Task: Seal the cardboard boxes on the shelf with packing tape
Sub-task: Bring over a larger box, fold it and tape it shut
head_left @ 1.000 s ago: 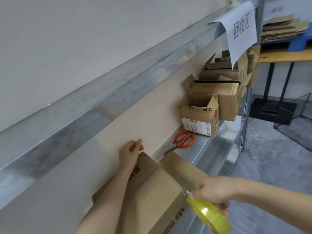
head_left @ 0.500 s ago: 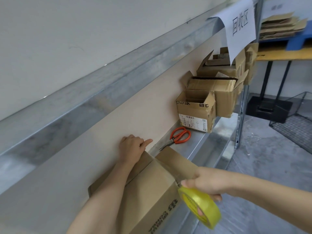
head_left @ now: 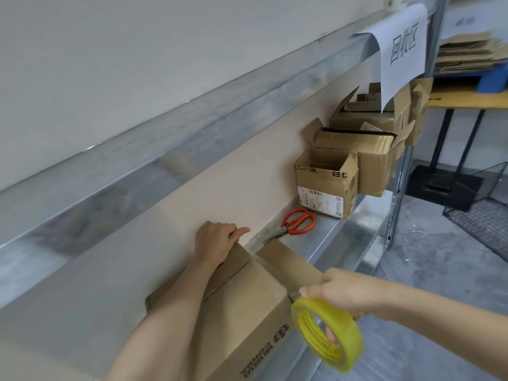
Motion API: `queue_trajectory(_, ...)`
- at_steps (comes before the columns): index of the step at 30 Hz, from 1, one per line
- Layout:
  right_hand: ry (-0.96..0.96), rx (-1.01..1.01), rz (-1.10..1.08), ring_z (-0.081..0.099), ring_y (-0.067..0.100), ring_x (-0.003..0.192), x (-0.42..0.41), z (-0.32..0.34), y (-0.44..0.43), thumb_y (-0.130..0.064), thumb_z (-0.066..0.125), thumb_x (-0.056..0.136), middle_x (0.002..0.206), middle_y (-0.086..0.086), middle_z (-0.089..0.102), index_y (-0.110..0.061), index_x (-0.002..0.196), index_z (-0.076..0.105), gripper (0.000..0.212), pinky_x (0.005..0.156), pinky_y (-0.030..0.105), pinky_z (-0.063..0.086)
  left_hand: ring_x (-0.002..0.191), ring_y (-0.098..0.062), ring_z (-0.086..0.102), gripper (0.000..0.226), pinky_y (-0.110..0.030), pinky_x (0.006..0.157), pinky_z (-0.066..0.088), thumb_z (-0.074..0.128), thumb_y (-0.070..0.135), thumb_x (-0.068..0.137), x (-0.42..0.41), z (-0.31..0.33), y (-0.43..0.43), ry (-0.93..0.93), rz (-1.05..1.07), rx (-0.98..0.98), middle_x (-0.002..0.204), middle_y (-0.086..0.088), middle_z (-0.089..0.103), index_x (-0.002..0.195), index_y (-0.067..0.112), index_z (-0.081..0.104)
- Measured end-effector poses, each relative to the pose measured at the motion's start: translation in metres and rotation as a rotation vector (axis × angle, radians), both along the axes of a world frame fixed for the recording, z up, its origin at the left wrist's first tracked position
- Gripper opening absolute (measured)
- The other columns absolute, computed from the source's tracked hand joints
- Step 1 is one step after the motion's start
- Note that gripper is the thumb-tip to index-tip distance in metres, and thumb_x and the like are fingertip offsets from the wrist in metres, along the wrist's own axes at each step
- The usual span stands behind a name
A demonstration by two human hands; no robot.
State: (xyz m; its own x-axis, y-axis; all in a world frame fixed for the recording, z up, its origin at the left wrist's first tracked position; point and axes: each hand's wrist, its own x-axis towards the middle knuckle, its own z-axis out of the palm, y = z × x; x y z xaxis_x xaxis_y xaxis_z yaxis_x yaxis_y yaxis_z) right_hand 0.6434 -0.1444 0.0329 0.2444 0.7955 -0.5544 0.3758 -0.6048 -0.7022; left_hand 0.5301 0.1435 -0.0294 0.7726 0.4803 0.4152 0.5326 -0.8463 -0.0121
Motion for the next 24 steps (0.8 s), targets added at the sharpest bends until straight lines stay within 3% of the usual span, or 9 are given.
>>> queue_trajectory(4, -0.089, -0.021, 0.043, 0.041, 0.007, 0.032, -0.001, -0.006, 0.001, -0.045, 0.049, 0.096, 0.048, -0.002, 0.051, -0.019, 0.059, 0.044, 0.046, 0.036, 0.016, 0.030, 0.044, -0.021, 0.051, 0.083, -0.032, 0.060, 0.045, 0.011, 0.076, 0.089, 0.001, -0.003, 0.004, 0.046, 0.012, 0.063, 0.051, 0.004, 0.063, 0.049, 0.015, 0.051)
queue_trajectory(10, -0.006, -0.032, -0.011, 0.049, 0.003, 0.033, -0.002, -0.002, -0.002, -0.046, 0.045, 0.098, 0.044, -0.003, 0.059, -0.016, 0.065, 0.047, 0.045, 0.037, 0.013, 0.034, 0.038, -0.022, 0.046, 0.081, -0.025, 0.053, 0.036, 0.013, 0.072, 0.092, 0.002, -0.003, -0.001, 0.036, 0.033, 0.112, 0.046, 0.004, 0.060, 0.047, 0.015, 0.049)
queue_trajectory(12, -0.077, -0.016, 0.022, 0.045, 0.001, 0.031, -0.001, -0.001, -0.001, -0.047, 0.046, 0.097, 0.040, -0.006, 0.053, -0.017, 0.061, 0.044, 0.047, 0.040, 0.016, 0.035, 0.037, -0.023, 0.046, 0.082, -0.024, 0.050, 0.036, 0.013, 0.072, 0.092, 0.002, -0.001, -0.002, 0.057, 0.051, 0.102, 0.044, 0.003, 0.058, 0.048, 0.015, 0.050)
queue_trajectory(14, -0.170, -0.033, 0.071, 0.040, 0.004, 0.033, -0.004, -0.007, 0.001, -0.049, 0.047, 0.095, 0.036, -0.006, 0.046, -0.018, 0.056, 0.041, 0.051, 0.047, 0.023, 0.035, 0.041, -0.024, 0.050, 0.085, -0.027, 0.049, 0.040, 0.008, 0.074, 0.090, 0.001, -0.001, -0.002, 0.098, 0.072, 0.063, 0.047, 0.002, 0.059, 0.051, 0.014, 0.053)
queue_trajectory(17, -0.196, -0.079, 0.094, 0.040, 0.010, 0.046, -0.014, -0.026, 0.000, -0.052, 0.045, 0.095, 0.053, -0.004, 0.044, -0.017, 0.060, 0.043, 0.049, 0.051, 0.027, 0.033, 0.053, -0.022, 0.059, 0.087, -0.032, 0.053, 0.046, 0.002, 0.076, 0.087, -0.001, 0.000, -0.005, 0.113, 0.120, 0.029, 0.058, 0.004, 0.065, 0.061, 0.016, 0.060)
queue_trajectory(22, -0.239, -0.071, 0.092, 0.036, 0.012, 0.049, -0.014, -0.031, 0.000, -0.055, 0.046, 0.093, 0.058, -0.002, 0.037, -0.018, 0.059, 0.035, 0.052, 0.048, 0.025, 0.027, 0.077, -0.023, 0.065, 0.062, -0.034, 0.071, 0.049, 0.023, 0.061, 0.097, 0.001, 0.007, -0.012, 0.102, 0.181, -0.073, 0.078, 0.005, 0.070, 0.078, 0.022, 0.068)
queue_trajectory(24, -0.211, -0.071, 0.071, 0.041, 0.012, 0.050, -0.010, -0.030, 0.001, -0.057, 0.049, 0.091, 0.058, -0.002, 0.042, -0.018, 0.060, 0.039, 0.051, 0.050, 0.026, 0.031, 0.076, -0.025, 0.064, 0.064, -0.033, 0.067, 0.048, 0.018, 0.065, 0.095, 0.001, 0.006, -0.008, 0.141, 0.219, -0.062, 0.079, 0.002, 0.069, 0.087, 0.020, 0.064)
